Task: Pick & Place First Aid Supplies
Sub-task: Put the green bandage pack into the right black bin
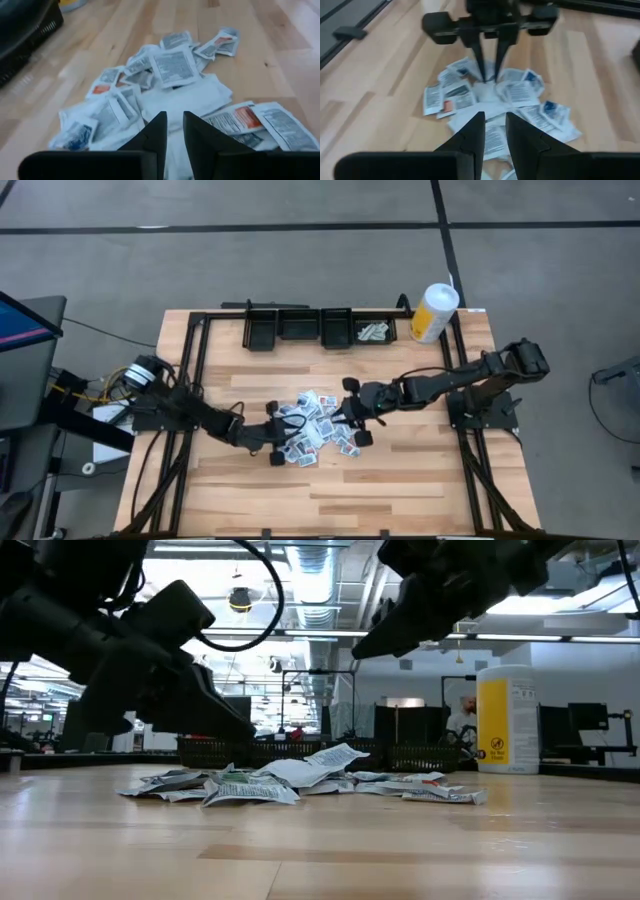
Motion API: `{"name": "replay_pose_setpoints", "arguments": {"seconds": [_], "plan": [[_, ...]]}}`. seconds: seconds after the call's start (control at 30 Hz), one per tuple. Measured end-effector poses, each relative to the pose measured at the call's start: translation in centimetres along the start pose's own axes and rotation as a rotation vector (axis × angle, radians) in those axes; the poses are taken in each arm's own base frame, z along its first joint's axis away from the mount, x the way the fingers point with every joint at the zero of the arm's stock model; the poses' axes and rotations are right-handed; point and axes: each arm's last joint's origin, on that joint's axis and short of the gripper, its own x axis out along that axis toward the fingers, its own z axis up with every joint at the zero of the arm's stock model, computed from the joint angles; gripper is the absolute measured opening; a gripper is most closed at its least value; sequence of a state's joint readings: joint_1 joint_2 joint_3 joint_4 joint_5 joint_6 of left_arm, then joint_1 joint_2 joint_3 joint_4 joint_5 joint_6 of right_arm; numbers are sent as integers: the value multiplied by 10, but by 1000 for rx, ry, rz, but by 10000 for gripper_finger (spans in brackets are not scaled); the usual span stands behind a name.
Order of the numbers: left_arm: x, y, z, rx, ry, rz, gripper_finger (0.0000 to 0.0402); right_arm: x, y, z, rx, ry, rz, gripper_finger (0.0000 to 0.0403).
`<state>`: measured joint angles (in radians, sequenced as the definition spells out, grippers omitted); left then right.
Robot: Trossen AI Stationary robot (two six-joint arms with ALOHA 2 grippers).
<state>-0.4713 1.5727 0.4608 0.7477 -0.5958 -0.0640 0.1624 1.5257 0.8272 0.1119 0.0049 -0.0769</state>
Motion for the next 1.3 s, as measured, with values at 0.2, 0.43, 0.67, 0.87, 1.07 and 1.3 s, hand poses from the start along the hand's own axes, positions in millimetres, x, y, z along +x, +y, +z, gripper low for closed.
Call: {"name": "replay_pose_setpoints", "arguments": {"seconds": [0.2,0.43,0.67,0.87,1.07,1.3], "plan": [[-4,-3,10,-33,-26,-64,86,0,13,-4,1,44,36,71],[-10,-16,4,-56,-2,-106,98,-1,18,-5,-15,65,-25,71],[-7,-17,-2,-63,16,-59,99,-1,18,-5,6,63,-74,71],[-4,-12,-6,-68,59,-31,99,-1,19,-4,6,58,-73,71],[3,-9,-15,-76,99,-10,99,-1,19,-4,7,55,-73,71],[17,-17,-19,-69,124,-31,99,-1,19,-4,7,52,-73,71]]}}
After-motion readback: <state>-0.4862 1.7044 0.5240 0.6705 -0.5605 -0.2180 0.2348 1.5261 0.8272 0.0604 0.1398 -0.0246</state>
